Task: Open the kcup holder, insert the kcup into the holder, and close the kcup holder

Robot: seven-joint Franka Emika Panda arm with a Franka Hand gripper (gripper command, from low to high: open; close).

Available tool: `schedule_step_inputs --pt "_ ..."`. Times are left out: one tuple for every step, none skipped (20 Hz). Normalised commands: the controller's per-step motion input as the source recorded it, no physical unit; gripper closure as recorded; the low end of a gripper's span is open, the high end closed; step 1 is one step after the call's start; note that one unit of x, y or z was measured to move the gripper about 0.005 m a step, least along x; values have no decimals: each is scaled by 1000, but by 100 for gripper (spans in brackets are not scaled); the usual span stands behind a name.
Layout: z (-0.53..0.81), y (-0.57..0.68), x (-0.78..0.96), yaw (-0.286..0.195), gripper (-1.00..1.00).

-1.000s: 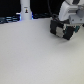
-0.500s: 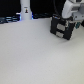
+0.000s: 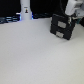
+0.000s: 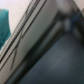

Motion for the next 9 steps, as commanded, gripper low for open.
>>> schedule_step_inputs --pt "80 597 -514 34 -100" --pt "166 587 -478 31 -100" --pt "318 515 -388 25 -100" --pt "498 337 -91 9 -100" --pt "562 266 70 10 -100" --pt "644 226 121 10 -100" --pt "670 185 141 7 -100" --pt "666 184 135 10 -100" --pt "695 154 134 2 -100"
